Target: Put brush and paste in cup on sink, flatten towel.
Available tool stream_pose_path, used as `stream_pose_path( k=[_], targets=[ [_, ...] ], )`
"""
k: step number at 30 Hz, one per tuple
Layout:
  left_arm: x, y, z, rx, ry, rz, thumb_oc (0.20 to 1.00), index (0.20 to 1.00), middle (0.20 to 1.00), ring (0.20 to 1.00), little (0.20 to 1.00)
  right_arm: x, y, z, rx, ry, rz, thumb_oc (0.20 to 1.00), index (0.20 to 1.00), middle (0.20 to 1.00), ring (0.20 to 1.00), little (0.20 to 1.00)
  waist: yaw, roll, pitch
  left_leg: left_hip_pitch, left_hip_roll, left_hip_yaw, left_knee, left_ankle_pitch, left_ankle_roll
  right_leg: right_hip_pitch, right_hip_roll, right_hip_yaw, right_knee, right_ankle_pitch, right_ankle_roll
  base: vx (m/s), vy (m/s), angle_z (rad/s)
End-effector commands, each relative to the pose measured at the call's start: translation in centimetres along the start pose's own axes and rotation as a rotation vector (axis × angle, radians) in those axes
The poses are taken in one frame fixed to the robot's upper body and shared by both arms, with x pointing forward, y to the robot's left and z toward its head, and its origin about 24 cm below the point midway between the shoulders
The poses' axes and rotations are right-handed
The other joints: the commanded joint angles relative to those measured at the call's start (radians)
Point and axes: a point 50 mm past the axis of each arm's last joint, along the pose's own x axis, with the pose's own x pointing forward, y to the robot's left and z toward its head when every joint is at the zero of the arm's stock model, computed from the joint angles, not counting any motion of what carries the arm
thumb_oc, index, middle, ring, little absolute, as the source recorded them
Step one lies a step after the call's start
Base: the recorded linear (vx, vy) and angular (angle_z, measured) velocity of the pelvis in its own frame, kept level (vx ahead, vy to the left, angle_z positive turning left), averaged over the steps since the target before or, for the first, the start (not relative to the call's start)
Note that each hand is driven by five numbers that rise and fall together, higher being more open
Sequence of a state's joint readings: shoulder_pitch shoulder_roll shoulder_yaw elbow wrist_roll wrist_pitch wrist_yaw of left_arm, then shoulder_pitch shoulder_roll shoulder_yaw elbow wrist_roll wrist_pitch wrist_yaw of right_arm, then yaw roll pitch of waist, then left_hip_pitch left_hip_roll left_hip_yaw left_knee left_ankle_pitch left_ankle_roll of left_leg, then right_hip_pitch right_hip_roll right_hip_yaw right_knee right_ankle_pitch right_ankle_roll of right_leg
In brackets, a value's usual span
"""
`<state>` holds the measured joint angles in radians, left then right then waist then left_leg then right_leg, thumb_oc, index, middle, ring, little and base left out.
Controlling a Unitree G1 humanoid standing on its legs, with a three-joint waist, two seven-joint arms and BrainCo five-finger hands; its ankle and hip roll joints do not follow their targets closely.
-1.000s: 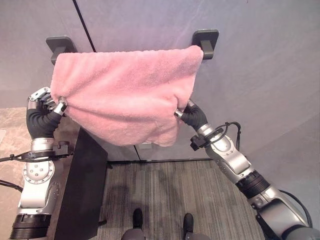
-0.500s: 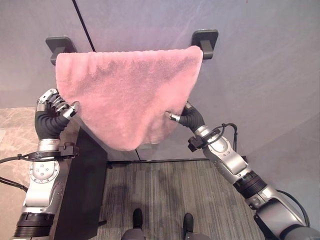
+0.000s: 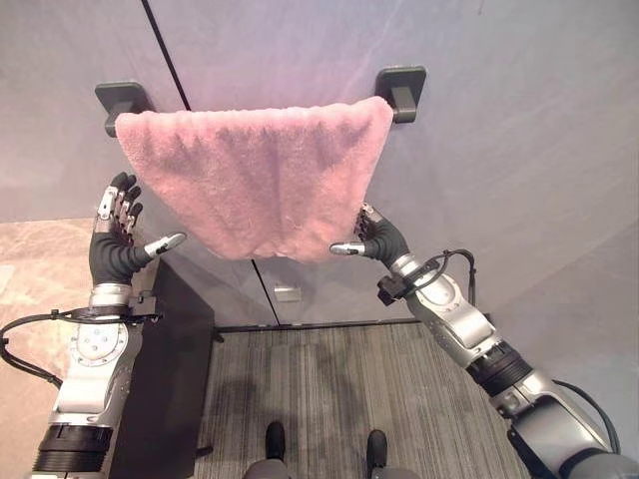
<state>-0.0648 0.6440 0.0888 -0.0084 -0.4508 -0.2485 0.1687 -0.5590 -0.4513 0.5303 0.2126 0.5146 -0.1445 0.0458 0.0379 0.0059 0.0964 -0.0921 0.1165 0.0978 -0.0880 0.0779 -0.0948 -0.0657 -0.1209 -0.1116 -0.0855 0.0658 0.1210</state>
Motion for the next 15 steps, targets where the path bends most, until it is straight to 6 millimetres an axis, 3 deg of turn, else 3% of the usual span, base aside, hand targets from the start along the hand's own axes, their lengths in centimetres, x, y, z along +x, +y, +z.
stream_pose_path(
  k=[1, 11, 15],
  targets=[
    [0.0, 0.0, -0.4, 0.088, 0.008, -0.064, 1.0, 1.0, 1.0, 1.0, 1.0, 0.0, -0.1, 0.4, -0.013, -0.042, -0.013, 1.0, 1.0, 1.0, 1.0, 1.0, 0.003, -0.033, -0.081, -0.018, 0.08, 0.003, 0.001, 0.031, -0.057, 0.005, -0.109, 0.031, -0.002, 0.028, 0.061, 0.0, 0.0, 0.0],
    [-4.2, -0.8, -6.3, 0.003, 0.278, -0.042, 1.0, 1.0, 1.0, 1.0, 1.0, -4.8, -3.2, -3.8, -0.087, 0.138, -0.171, 1.0, 1.0, 1.0, 1.0, 1.0, -0.022, -0.02, -0.1, 0.016, 0.086, 0.009, 0.001, 0.029, -0.056, 0.035, -0.1, 0.032, -0.002, 0.015, 0.057, 0.0, -0.003, -0.01],
    [-7.5, -2.6, -9.5, -0.086, 0.429, -0.043, 1.0, 1.0, 1.0, 1.0, 1.0, -8.8, -4.1, -6.6, 0.022, 0.203, -0.333, 1.0, 1.0, 1.0, 1.0, 1.0, -0.038, -0.014, -0.105, 0.028, 0.086, 0.01, 0.001, 0.027, -0.053, 0.046, -0.097, 0.031, -0.002, 0.009, 0.055, 0.0, -0.01, -0.06]
  ],
)
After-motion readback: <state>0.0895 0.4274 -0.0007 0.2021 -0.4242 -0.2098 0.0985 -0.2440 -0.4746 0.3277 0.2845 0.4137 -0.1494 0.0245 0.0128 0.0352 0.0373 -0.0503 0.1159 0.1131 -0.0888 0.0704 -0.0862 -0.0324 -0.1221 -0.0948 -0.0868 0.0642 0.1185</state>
